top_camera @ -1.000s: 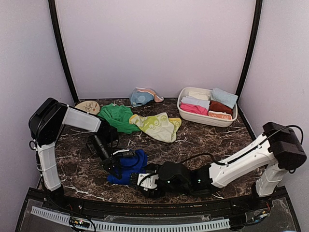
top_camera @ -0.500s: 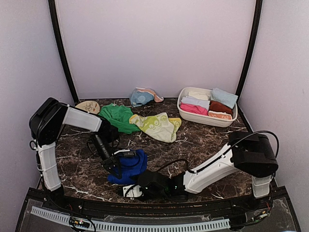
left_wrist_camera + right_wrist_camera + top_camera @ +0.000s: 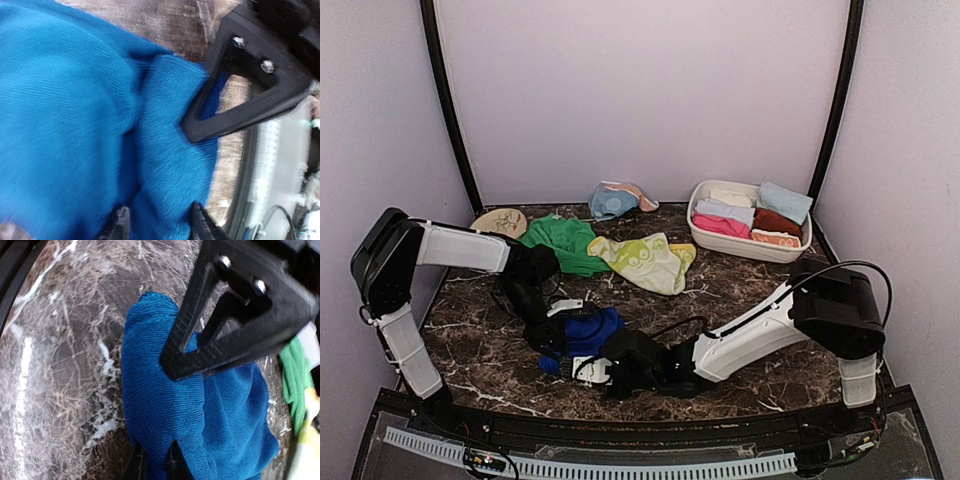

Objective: Roll the towels
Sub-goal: Roll the towel at the center of the board.

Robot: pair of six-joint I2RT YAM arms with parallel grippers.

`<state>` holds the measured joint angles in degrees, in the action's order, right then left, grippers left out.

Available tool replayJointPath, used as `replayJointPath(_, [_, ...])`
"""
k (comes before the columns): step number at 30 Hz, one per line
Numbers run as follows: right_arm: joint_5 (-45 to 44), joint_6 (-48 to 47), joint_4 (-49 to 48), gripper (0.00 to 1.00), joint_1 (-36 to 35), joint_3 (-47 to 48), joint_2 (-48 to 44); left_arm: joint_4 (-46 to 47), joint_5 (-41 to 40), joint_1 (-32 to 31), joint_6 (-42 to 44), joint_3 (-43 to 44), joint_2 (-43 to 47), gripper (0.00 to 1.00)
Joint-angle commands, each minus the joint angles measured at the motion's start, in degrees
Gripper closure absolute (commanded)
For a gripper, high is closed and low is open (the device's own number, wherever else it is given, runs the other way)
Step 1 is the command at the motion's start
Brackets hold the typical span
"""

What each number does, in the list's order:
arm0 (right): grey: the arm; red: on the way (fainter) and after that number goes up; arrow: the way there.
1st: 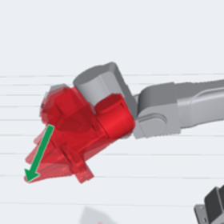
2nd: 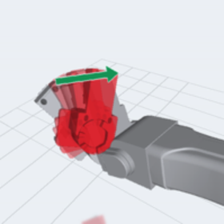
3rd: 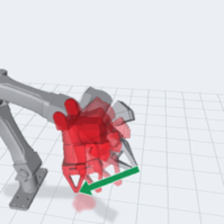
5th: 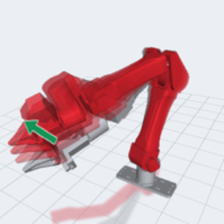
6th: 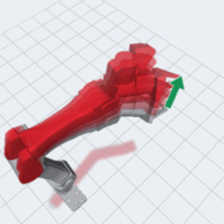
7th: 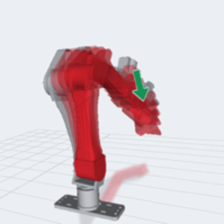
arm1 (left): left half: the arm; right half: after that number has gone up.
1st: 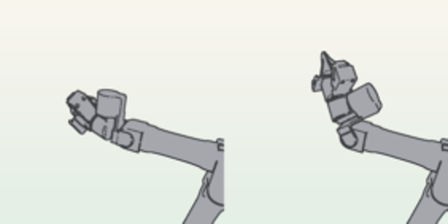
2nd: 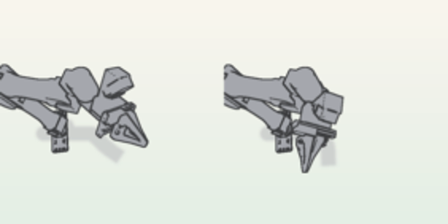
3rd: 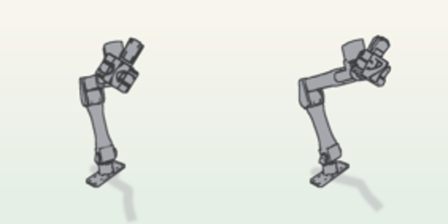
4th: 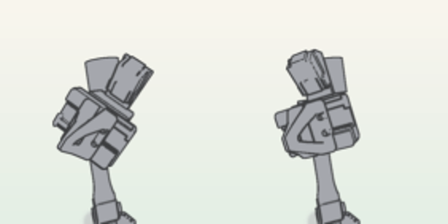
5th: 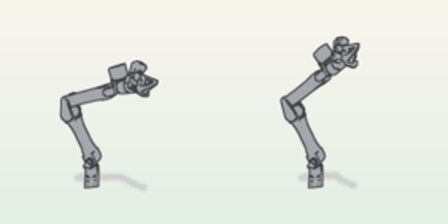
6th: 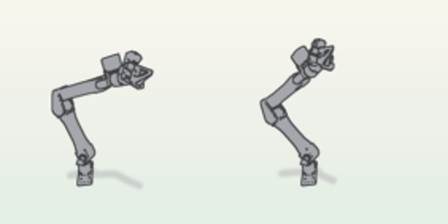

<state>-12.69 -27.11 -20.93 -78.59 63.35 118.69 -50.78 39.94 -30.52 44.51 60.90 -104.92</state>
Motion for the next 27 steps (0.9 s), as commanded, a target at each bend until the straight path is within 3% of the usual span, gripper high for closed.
replayJointPath(1, [9.59, 9.75, 9.68, 0.99, 2.6, -0.28, 1.4, 15.19, -15.51, 1.15, -5.96, -5.96, 12.64, 0.52])
replayJointPath(4, [13.69, 13.24, 11.22, 1.0, 3.89, -0.19, 1.22, 23.2, -24.05, 2.16, -8.6, -10.23, 21.61, 0.27])
replayJointPath(5, [15.12, 14.17, 11.69, 1.0, 4.29, -0.12, 1.13, 26.85, -28.32, 2.82, -9.27, -11.92, 25.36, 0.04])
replayJointPath(6, [16.29, 15.31, 11.98, 1.0, 4.66, -0.26, 0.98, 31.27, -33.6, 3.47, -10.73, -14.79, 28.17, 0.01])
replayJointPath(8, [18.81, 16.96, 12.41, 1.0, 5.49, -0.3, 0.68, 37.56, -38.6, 6.46, -12.88, -18.11, 33.85, 0.01])
replayJointPath(11, [23.87, 19.77, 13.54, 1.0, 7.13, 0.07, 0.45, 39.27, -31.87, 11.46, -9.52, -19.87, 41.0, 0.01])
replayJointPath(14, [32.93, 24.07, 15.56, 1.0, 10.18, 1.7, 1.41, 31.94, -23.49, 11.37, -4.89, -18.17, 40.98, 0.1])
replayJointPath(19, [49.73, 34.61, 17.54, 1.0, 16.34, 5.81, 6.28, 17.71, -11.48, 8.24, 5.4, -17.54, 40.68, 0.16])
replayJointPath(22, [57.01, 40.99, 19.56, 1.0, 19.04, 8.66, 10.3, 11.73, -8.69, 3.1, 9.07, -17.26, 39.88, 0.21])
replayJointPath(27, [61.27, 47.81, 24.8, 1.0, 21.82, 13.52, 15.37, 14.77, -9.86, -4.05, 6.43, -17.27, 36.64, 0.27])
